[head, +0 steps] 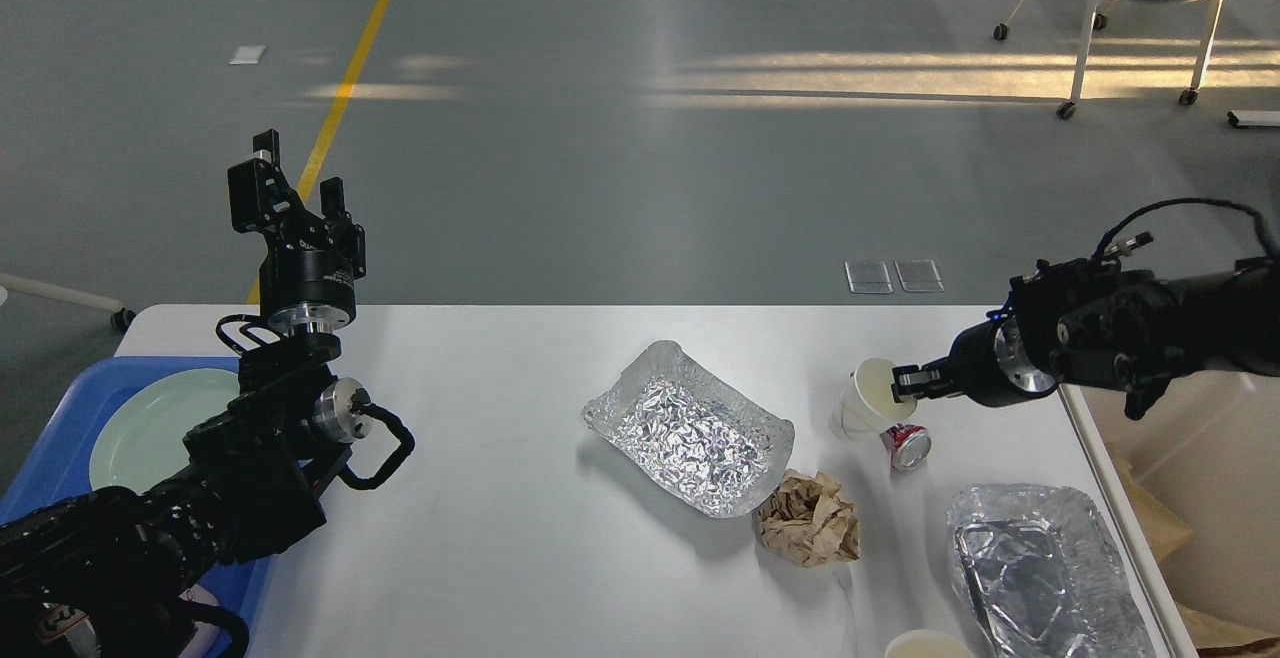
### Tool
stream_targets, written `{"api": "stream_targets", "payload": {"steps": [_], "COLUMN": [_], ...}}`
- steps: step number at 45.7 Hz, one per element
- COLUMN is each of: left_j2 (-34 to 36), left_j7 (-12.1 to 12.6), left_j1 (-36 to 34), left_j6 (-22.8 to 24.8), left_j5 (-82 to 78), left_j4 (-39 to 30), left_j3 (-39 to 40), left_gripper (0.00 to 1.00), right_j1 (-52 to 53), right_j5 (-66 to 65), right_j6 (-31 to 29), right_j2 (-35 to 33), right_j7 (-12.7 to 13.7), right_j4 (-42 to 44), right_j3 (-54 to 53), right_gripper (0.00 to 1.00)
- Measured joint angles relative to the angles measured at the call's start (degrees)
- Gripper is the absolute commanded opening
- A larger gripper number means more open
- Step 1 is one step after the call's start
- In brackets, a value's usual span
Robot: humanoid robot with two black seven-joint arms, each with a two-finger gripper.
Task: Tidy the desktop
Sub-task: 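Lift the white paper cup up and over toward the bin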
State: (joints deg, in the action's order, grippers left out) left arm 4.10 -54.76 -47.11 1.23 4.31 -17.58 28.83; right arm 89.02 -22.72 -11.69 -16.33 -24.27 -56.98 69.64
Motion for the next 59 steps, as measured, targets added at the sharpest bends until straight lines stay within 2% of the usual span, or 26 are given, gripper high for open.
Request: {"api": "stream_targets", "payload": {"steps": [9, 20, 28, 41, 50, 53, 59], "left_j2": [0.0, 0.0, 0.0, 0.0, 0.0, 0.0, 0.0], "left_j7": [0.0, 0.0, 0.0, 0.0, 0.0, 0.0, 0.0], "left_j1": [0.0, 0.0, 0.0, 0.0, 0.0, 0.0, 0.0], "left_j6": [0.0, 0.0, 0.0, 0.0, 0.0, 0.0, 0.0], "left_j5": [0.0, 0.0, 0.0, 0.0, 0.0, 0.0, 0.0], "left_j4": [0.0, 0.0, 0.0, 0.0, 0.0, 0.0, 0.0], "left_j3": [0.0, 0.0, 0.0, 0.0, 0.0, 0.0, 0.0], "left_gripper": [0.96, 0.96, 0.96, 0.96, 0.96, 0.96, 0.96], "right_j1": [15.8, 38.4, 51.9, 63.6, 65.4, 64.4, 56.5], "right_j5": [0.0, -0.1, -0.1, 0.0, 0.0, -0.2, -1.3], "right_j6": [-9.1, -30.6, -41.7, -43.3, -43.3, -43.3, -43.3], "right_j2": [-5.5, -11.2, -12.3, -14.4, -14.4, -14.3, -14.4], "right_j7": [-3.3, -8.9, -11.3, -11.5, -10.8, -9.7, -5.4], "right_j4": [-6.2, -7.2, -6.9, -5.0, -4.6, -4.3, -1.3], "right_j3": [-0.3, -1.4, -4.3, -14.1, -15.7, -15.3, -14.7], "right_gripper": [0.0, 0.0, 0.0, 0.0, 0.0, 0.0, 0.0]}}
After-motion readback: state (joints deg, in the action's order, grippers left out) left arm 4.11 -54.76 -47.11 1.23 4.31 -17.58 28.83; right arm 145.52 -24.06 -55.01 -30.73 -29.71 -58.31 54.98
